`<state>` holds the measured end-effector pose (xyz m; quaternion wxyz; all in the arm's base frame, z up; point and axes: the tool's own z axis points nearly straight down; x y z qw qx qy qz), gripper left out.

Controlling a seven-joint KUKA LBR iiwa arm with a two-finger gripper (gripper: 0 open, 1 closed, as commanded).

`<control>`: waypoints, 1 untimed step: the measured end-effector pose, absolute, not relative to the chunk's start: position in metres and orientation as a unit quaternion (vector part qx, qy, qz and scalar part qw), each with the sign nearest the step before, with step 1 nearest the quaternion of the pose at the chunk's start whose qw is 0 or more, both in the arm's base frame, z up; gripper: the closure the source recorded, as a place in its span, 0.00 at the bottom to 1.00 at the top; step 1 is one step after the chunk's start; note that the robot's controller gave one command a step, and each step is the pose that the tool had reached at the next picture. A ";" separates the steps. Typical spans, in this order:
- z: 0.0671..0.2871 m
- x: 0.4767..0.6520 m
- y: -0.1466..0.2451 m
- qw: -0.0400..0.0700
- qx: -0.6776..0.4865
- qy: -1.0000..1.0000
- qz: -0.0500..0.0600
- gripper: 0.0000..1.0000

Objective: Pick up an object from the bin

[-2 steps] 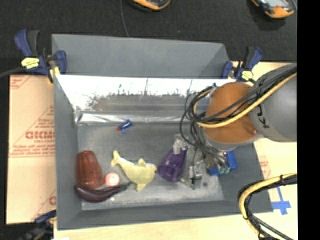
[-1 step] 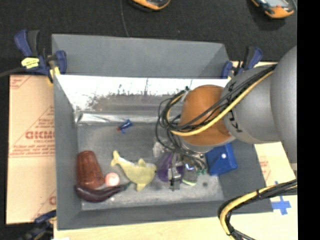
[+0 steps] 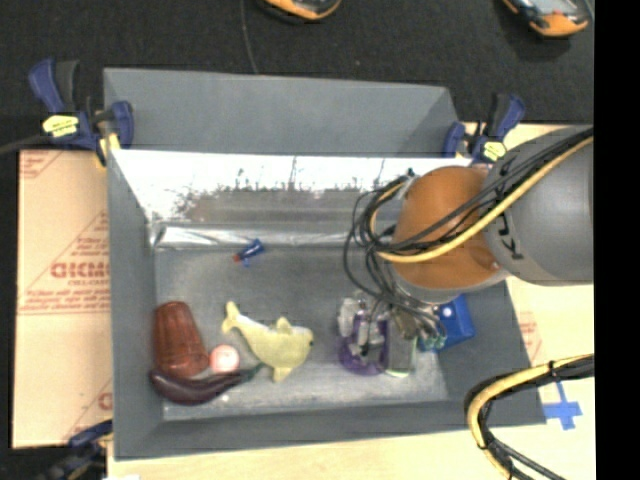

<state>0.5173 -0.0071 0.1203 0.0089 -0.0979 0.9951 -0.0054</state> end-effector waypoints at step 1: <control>0.120 0.517 -0.007 0.009 -0.098 0.995 -0.006 1.00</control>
Offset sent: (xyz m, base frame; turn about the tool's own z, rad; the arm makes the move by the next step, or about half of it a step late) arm -0.0044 0.0020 0.1412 -0.0703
